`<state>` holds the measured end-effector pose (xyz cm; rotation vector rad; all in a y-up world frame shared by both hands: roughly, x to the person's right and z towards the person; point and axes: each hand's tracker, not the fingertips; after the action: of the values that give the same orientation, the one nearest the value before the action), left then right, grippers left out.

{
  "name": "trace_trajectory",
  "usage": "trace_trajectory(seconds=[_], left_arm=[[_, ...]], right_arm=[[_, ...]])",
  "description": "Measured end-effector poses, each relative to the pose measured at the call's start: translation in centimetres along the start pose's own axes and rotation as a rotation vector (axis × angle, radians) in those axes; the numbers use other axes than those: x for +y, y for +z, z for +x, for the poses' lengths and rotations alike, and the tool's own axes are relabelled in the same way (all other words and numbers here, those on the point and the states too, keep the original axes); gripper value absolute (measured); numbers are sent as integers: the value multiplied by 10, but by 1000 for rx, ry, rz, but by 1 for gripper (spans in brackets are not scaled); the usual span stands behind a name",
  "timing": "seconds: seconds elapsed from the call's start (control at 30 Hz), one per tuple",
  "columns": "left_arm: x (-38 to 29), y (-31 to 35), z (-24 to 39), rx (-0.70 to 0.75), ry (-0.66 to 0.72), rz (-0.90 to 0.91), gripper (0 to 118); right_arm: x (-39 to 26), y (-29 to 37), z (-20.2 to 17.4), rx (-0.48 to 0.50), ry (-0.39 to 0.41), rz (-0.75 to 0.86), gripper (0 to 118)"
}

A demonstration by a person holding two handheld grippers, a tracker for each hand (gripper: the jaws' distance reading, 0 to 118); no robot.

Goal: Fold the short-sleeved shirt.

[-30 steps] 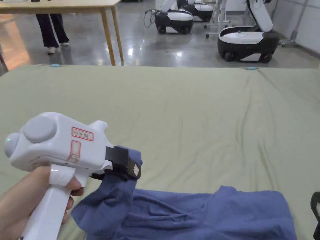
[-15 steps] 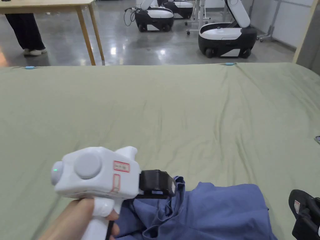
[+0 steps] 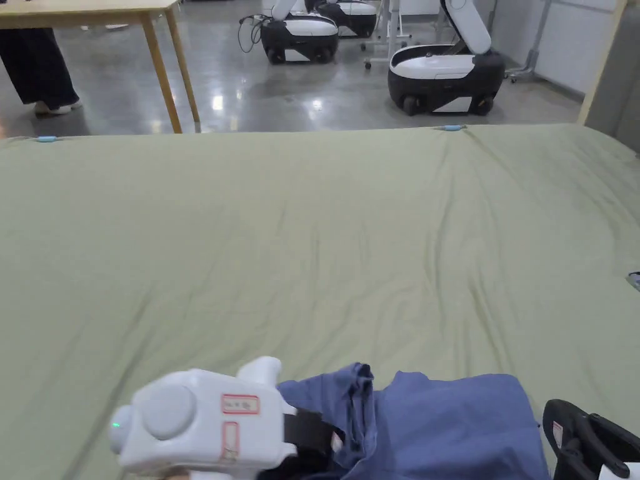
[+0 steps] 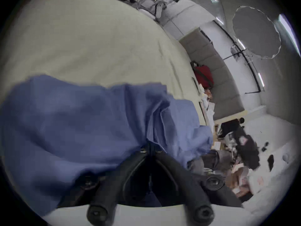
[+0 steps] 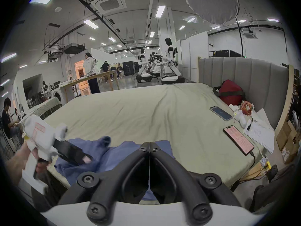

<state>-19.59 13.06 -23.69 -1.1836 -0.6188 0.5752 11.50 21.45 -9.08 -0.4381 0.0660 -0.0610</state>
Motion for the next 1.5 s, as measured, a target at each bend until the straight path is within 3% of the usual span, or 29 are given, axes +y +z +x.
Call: trace_trajectory(seconds=[0.07,0.2,0.43,0.6,0.73,0.77,0.8,0.9,0.93,0.97,1.2,1.23,1.27,1.3,1.33,1.5], left_arm=[[-7,-26,8,125,-36,-6,0],[-6,-24,14,79,-23,19,0],[-10,79,8,51,-47,155,0],[-26,153,-42,139,23,240,0],[-29,164,-83,128,89,236,2],[-31,160,-84,106,111,237,12],[-30,155,-90,60,126,230,35],[-25,136,-108,-53,217,229,73],[-21,129,-112,-67,213,204,109],[-19,125,-116,-93,212,222,111],[8,99,-133,-214,252,144,108],[9,94,-133,-247,256,135,97],[10,89,-131,-248,251,112,76],[10,85,-131,-194,241,98,34],[9,83,-128,-110,218,80,10],[1,115,-131,-158,249,145,10]], right_arm=[[1,2,3,-9,-4,-5,1],[3,6,7,-25,-6,-4,1],[6,0,-3,1,6,-4,2],[7,-2,-14,34,22,7,1],[11,-4,-22,36,38,18,2],[11,-4,-24,35,41,18,2],[12,-4,-25,35,43,19,2],[13,-3,-28,35,45,16,2],[13,-3,-29,32,51,14,2],[13,-2,-30,30,55,14,2],[11,-1,-29,11,67,-2,2],[11,-2,-28,10,63,-5,2],[11,-2,-27,7,60,-9,2],[11,-2,-27,5,59,-9,1],[11,-1,-27,2,59,-9,2],[14,3,-27,0,66,-1,2]])
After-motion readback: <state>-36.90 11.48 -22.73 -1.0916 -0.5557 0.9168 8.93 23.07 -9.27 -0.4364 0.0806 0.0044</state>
